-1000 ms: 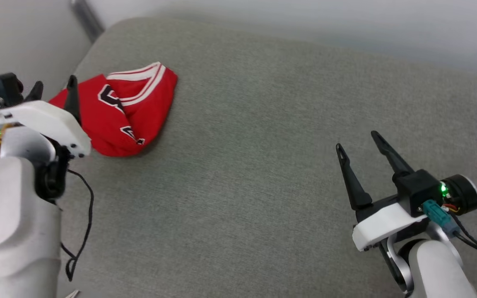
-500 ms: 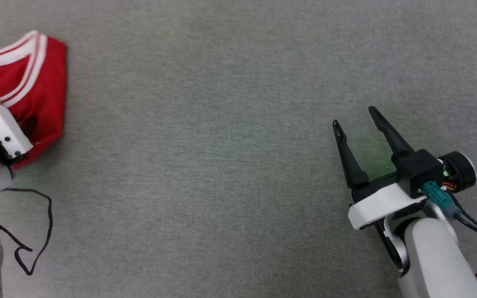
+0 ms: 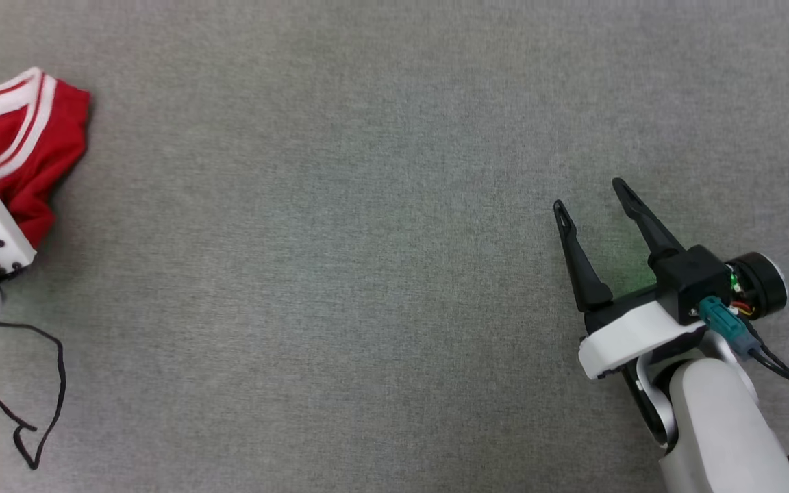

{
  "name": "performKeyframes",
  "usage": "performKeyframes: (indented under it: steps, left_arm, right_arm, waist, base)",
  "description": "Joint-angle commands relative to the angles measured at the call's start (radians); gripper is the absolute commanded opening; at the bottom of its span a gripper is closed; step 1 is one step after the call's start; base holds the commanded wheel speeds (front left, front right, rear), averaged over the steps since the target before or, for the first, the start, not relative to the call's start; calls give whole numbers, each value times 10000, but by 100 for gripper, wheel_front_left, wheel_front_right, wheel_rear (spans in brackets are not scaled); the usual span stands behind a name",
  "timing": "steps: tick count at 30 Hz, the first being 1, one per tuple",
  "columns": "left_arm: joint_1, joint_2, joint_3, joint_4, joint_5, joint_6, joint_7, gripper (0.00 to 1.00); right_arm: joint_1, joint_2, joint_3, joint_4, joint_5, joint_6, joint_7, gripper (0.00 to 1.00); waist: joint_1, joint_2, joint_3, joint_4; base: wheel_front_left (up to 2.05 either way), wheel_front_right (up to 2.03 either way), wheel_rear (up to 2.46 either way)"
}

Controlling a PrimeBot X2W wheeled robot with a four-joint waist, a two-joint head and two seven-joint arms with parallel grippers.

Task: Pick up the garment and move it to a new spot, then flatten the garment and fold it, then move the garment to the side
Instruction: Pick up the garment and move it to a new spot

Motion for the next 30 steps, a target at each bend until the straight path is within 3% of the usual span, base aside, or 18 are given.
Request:
performKeyframes:
  steps: [1,8,16,21,30]
  left_arm:
    - [-55,102,-48,-136,156,18,-393,0]
    - [-460,242,-447,-771,853,-5,-2546,0]
    - [-658,80,-1034,-1143,1240,-460,-4178,0]
    - [-235,-544,-1475,-1751,1287,-553,-4684,0]
    - [1227,-2402,-2760,-3210,1059,-707,-4584,0]
  right_arm:
    - [142,4,-57,44,-24,-10,-32,100]
    - [534,10,-37,176,267,-10,-3,100]
    - [1249,12,-186,211,551,-10,112,100]
    - [1780,11,-319,42,850,-10,325,100]
    - [2503,12,-543,-581,790,-10,830,100]
  waist:
    - [-2,0,-360,169]
    - [-2,0,-1620,443]
    - [-2,0,-3190,286]
    - [-2,0,-3962,-175]
    - [-2,0,-4564,-1564]
  base:
    - [0,0,0]
    - [0,0,0]
    - [0,0,0]
    - [0,0,0]
    - [0,0,0]
